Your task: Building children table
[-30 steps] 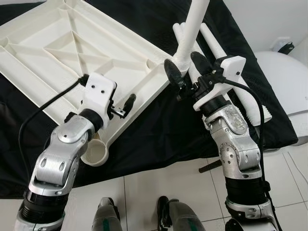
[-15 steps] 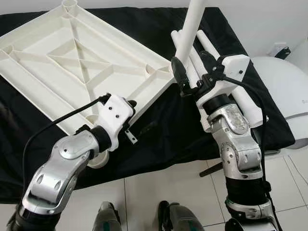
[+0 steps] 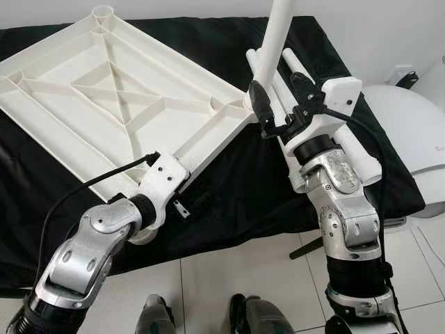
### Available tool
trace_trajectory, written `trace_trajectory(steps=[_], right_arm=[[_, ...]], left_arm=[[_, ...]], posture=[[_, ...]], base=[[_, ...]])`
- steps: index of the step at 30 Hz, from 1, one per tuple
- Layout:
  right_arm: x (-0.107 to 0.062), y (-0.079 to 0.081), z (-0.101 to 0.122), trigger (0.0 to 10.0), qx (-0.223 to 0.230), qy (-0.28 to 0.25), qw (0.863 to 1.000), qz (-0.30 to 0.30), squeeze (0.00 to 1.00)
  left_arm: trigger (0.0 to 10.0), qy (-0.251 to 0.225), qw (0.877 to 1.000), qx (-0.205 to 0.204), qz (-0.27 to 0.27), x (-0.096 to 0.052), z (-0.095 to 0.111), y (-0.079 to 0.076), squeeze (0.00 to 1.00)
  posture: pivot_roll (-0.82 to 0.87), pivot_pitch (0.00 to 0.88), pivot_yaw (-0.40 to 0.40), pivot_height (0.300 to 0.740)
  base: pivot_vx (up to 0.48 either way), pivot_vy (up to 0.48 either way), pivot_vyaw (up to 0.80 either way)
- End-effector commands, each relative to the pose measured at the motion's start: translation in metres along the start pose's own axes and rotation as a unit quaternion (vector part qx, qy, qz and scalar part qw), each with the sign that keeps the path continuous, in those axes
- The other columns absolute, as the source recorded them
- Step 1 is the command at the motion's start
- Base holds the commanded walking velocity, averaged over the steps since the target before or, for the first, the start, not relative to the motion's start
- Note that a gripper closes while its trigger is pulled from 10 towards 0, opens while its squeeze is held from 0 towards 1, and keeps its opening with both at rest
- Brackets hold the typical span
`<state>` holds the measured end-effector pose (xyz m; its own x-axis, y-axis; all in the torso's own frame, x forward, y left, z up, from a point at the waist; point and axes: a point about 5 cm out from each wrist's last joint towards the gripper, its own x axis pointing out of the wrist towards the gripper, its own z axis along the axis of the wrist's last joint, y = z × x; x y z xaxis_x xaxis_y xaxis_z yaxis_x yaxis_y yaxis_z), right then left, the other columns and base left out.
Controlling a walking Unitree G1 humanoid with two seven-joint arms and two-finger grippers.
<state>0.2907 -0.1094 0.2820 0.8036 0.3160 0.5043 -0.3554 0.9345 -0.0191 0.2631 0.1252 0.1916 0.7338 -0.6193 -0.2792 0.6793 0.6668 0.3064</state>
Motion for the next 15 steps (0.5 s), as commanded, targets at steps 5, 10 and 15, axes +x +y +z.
trace_trajectory(steps=[5,10,15], right_arm=[[-0.002,0.004,0.009,10.0,0.014,-0.014,1.000,0.005,0.00],[-0.008,0.005,0.002,10.0,0.026,0.012,1.000,0.008,0.00],[-0.019,0.009,-0.009,10.0,0.035,0.050,0.998,0.023,0.00]], left_arm=[[10.0,0.040,0.998,-0.020,0.040,0.005,-0.008,0.004,0.00],[10.0,0.040,0.998,-0.029,0.049,0.006,-0.007,0.008,0.00],[9.9,0.045,0.997,-0.027,0.057,0.006,-0.008,0.011,0.00]], posture=[[0.04,0.214,-0.012,0.740],[0.04,0.212,-0.008,0.740],[0.04,0.213,-0.007,0.740]], base=[[0.000,0.000,0.00],[0.000,0.000,0.00],[0.000,0.000,0.00]])
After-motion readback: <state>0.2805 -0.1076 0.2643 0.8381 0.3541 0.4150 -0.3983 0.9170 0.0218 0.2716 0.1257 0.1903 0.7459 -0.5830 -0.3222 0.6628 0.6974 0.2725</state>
